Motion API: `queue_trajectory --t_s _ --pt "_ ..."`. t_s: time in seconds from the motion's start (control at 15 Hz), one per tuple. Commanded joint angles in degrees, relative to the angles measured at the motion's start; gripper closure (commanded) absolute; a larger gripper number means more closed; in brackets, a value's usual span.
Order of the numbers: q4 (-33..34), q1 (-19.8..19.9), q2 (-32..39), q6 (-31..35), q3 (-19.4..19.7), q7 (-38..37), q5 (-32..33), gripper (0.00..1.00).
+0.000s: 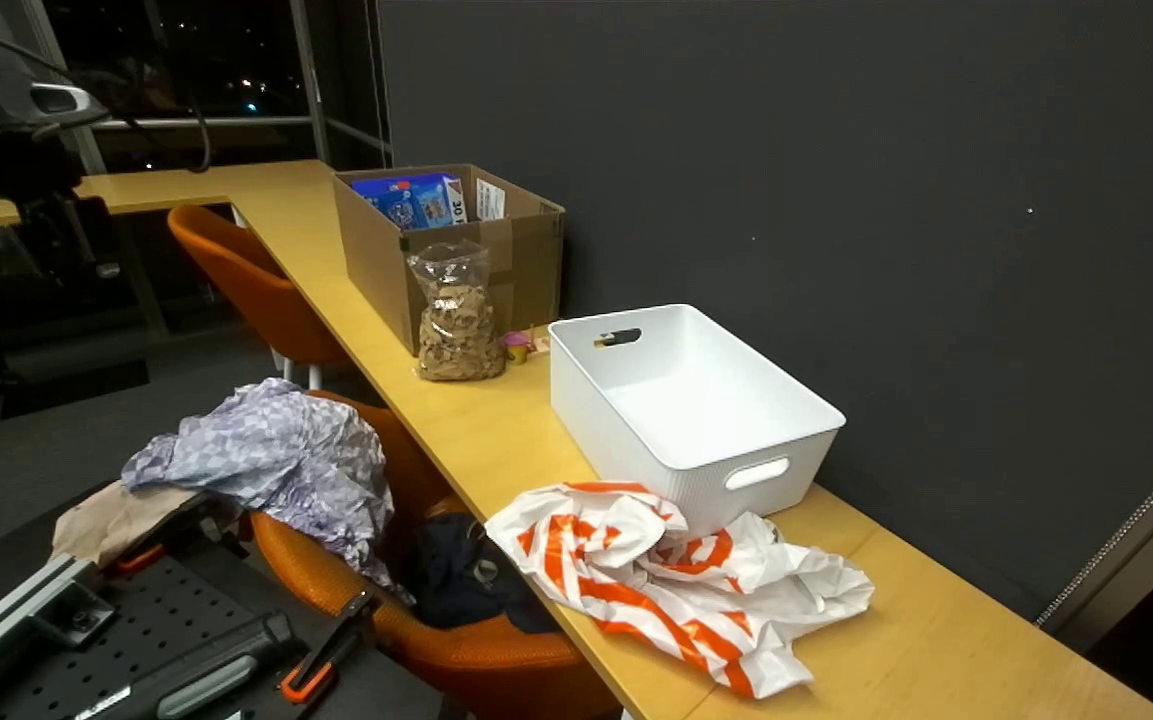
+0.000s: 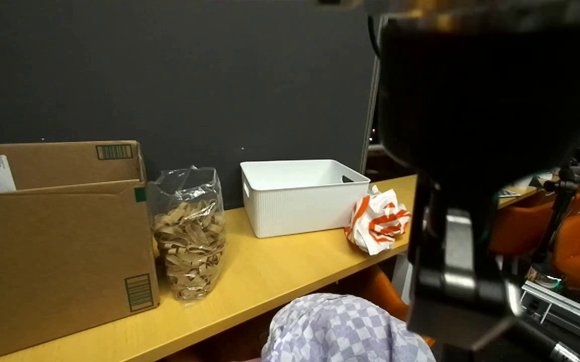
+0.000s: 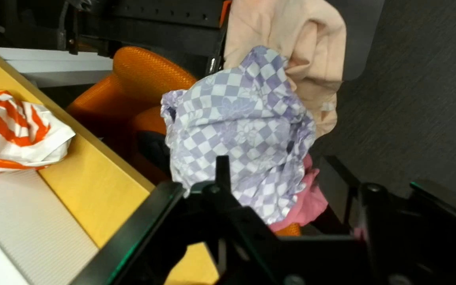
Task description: Take the clothing out of the basket
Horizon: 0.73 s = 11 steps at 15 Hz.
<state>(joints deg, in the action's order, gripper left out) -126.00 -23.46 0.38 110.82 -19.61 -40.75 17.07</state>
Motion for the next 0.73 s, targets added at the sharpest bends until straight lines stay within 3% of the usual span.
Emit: queue_trajectory --t_s 0.0,0.13,0.4,0.67 --pt "-0.80 2.75 -6.34 -1.60 0.71 -2.42 3.78 0.07" --pt "-0.30 5.06 -9.39 -2.18 1.40 -2.33 4.74 0.00" --pt "0.58 11.32 -15.23 -0.76 4.81 1.59 7.18 0.00" --pt "1.55 17.12 -17.21 3.37 9.65 8.28 5.74 0.00"
